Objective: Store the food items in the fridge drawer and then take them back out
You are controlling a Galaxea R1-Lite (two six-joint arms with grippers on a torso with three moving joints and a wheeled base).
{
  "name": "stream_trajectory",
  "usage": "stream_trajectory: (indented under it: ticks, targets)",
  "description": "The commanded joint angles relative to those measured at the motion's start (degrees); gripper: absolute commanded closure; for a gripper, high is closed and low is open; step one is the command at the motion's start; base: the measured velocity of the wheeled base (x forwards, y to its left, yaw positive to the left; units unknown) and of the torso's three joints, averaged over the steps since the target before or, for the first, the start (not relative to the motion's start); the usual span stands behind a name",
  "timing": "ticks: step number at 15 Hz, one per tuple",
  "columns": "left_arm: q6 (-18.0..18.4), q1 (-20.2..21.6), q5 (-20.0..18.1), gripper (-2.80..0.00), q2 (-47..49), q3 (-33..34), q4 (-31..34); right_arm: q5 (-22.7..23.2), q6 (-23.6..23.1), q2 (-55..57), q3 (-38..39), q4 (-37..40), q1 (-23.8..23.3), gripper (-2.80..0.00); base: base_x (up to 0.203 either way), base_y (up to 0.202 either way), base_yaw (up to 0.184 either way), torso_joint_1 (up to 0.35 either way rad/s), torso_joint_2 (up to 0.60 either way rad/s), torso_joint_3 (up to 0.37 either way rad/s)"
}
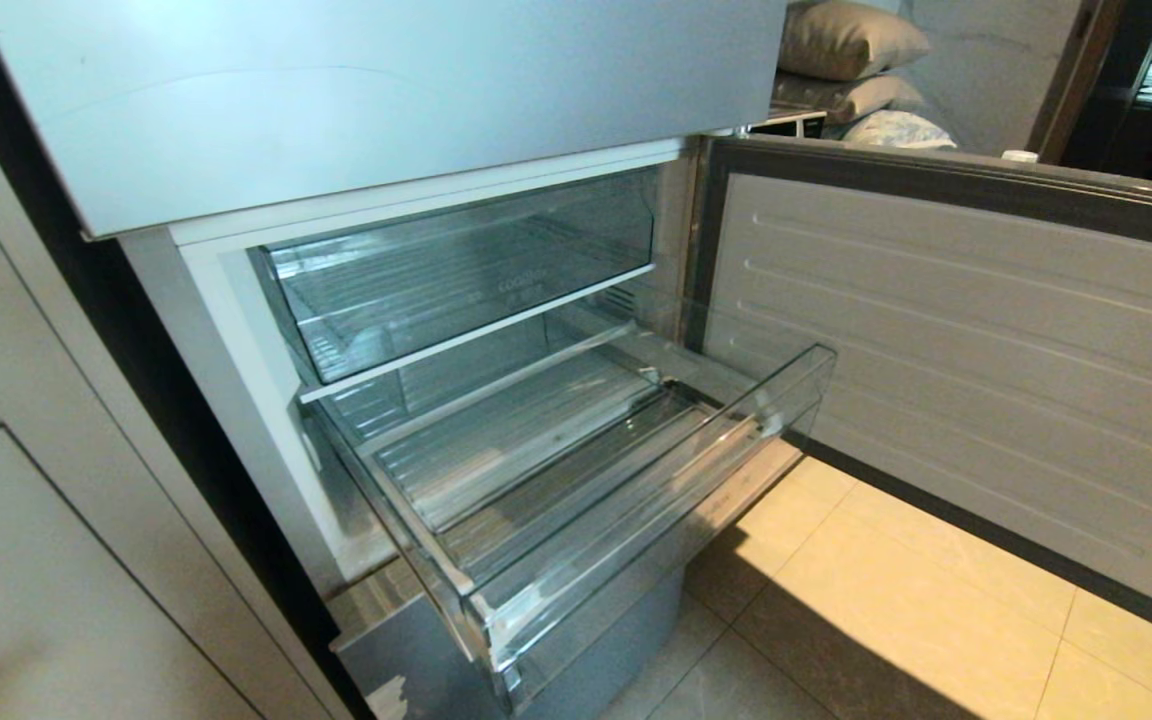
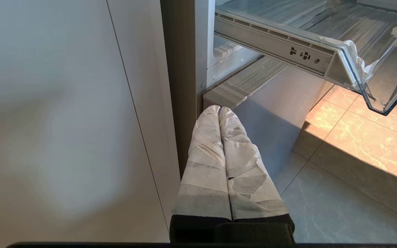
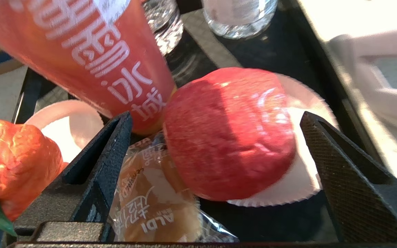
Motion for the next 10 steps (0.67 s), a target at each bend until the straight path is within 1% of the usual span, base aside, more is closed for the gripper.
stream_trajectory:
  ticks: [1, 5, 6, 10]
  targets:
    - [0.0, 0.0, 0.0, 0.0, 0.0, 0.0, 0.0, 0.2, 0.1, 1.4, -0.6, -0.3, 0.0, -2.8, 0.0, 0.0, 0.0, 0.0, 0.0, 0.0]
    - [0.0, 0.0, 0.0, 0.0, 0.0, 0.0, 0.0, 0.2, 0.1, 2.2, -1.7, -0.3, 0.0, -2.8, 0.0, 0.0, 0.0, 0.0, 0.0, 0.0]
    - [0.0, 0.0, 0.0, 0.0, 0.0, 0.0, 0.0, 0.2, 0.1, 2.3, -1.8, -0.3, 0.0, 0.0, 0.0, 0.0, 0.0, 0.0, 0.0, 0.0]
    - [0.0, 0.0, 0.0, 0.0, 0.0, 0.0, 0.0, 0.2, 0.1, 2.3, -1.8, -0.1, 0.0, 0.0, 0.0, 0.0, 0.0, 0.0, 0.0, 0.0]
